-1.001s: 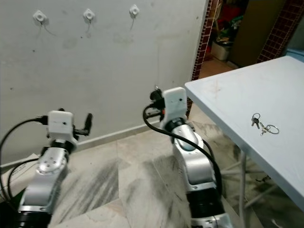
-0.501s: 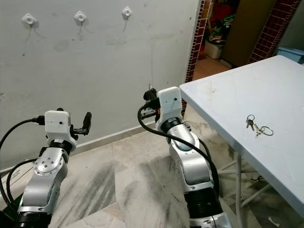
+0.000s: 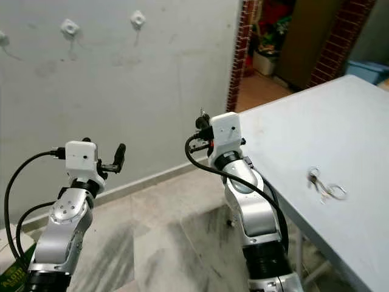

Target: Hang keys on a hook

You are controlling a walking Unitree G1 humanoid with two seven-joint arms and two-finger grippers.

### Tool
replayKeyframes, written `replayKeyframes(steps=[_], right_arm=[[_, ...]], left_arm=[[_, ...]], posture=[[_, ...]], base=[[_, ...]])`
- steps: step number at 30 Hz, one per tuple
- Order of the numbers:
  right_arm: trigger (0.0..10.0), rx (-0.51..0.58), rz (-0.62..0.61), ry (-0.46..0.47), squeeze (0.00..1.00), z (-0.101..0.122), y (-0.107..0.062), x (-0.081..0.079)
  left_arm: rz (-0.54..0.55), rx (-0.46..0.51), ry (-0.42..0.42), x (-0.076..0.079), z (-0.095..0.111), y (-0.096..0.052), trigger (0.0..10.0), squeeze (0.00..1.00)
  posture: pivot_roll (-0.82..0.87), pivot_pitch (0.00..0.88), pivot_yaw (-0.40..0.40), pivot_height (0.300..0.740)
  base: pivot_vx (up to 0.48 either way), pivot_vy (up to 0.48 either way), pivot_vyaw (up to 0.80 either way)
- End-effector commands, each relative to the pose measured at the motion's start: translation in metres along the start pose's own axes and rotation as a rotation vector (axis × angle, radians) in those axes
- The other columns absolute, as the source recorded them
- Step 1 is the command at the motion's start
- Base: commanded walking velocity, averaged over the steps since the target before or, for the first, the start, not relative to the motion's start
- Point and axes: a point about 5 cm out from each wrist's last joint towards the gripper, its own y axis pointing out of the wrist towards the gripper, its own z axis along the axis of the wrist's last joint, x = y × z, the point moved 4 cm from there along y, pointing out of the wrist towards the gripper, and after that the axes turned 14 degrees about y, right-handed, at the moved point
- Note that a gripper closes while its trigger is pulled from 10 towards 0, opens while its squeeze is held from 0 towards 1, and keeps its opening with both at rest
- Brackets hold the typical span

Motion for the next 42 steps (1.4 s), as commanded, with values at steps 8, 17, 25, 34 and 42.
replayKeyframes(steps=[8, 17, 25, 34, 42], right_arm=[[10.0, 0.016, 0.04, -0.003, 0.0, 0.005, 0.004, -0.011], [10.0, 0.013, 0.041, -0.003, 0.0, 0.004, 0.004, -0.012], [10.0, 0.013, 0.045, -0.007, 0.0, 0.004, 0.005, -0.012], [10.0, 0.016, 0.04, -0.014, 0.0, 0.005, 0.008, -0.009], [10.0, 0.026, 0.004, -0.031, 0.0, 0.005, 0.008, 0.002]], left_arm=[[0.013, -0.007, 0.004, -0.008, -0.001, 0.0, 10.0, 0.0], [0.002, -0.01, -0.005, -0.006, -0.002, 0.0, 10.0, 0.0], [-0.002, -0.012, -0.007, -0.004, -0.002, 0.001, 10.0, 0.0], [-0.012, -0.01, -0.012, -0.002, -0.002, 0.005, 10.0, 0.0], [-0.056, 0.018, -0.032, 0.006, 0.008, 0.012, 10.0, 0.0]], posture=[[0.07, 0.0, 0.008, 0.74], [0.07, 0.0, 0.007, 0.74], [0.07, 0.0, 0.008, 0.74], [0.06, 0.0, 0.017, 0.74], [0.07, 0.0, 0.051, 0.74]], base=[[0.48, 0.0, 0.0], [0.48, 0.0, 0.0], [0.48, 0.0, 0.0], [0.48, 0.0, 0.0], [0.273, 0.0, 0.0]])
